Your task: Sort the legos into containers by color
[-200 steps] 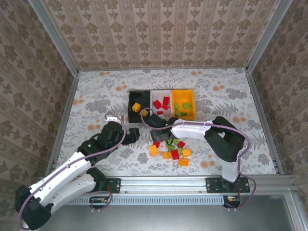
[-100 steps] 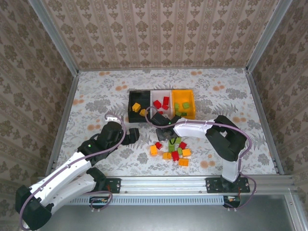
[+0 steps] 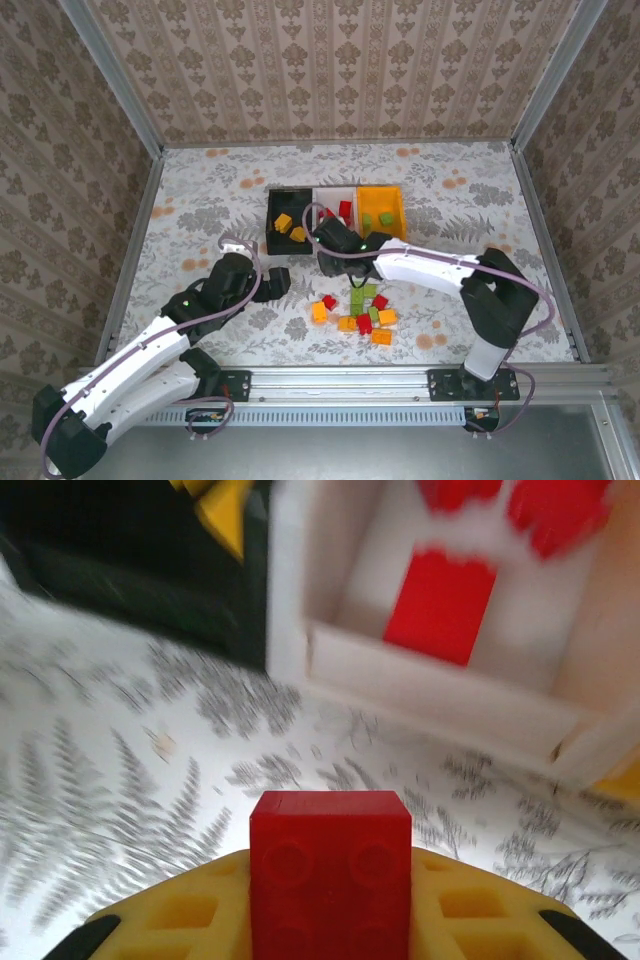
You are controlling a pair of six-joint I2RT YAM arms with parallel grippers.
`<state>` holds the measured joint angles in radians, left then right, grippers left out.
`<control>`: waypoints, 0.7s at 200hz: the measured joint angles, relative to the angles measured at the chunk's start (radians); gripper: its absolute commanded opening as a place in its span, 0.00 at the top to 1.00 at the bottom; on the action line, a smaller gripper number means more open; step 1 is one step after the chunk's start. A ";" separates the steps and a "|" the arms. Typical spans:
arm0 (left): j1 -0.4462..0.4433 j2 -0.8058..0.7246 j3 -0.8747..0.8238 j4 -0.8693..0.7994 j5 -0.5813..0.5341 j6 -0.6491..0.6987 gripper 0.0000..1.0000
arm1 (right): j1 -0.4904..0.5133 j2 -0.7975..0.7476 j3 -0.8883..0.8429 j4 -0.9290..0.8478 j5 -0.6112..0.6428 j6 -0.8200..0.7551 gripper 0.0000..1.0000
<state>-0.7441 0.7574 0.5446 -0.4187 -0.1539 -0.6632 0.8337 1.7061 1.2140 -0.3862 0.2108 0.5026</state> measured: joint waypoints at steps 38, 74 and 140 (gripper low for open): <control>0.000 0.000 -0.024 0.006 0.016 0.000 0.00 | -0.097 0.062 0.186 -0.011 0.003 -0.003 0.70; 0.000 0.005 -0.026 0.007 0.039 0.000 0.00 | -0.157 0.222 0.323 -0.055 0.019 -0.002 0.67; -0.118 0.114 -0.027 0.068 0.052 0.008 0.00 | -0.173 0.322 0.424 -0.139 0.023 0.008 0.26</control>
<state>-0.8623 0.8719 0.5175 -0.3504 -0.1017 -0.6556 0.6605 2.0281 1.6382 -0.5255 0.2340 0.5102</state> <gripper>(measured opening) 0.997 0.714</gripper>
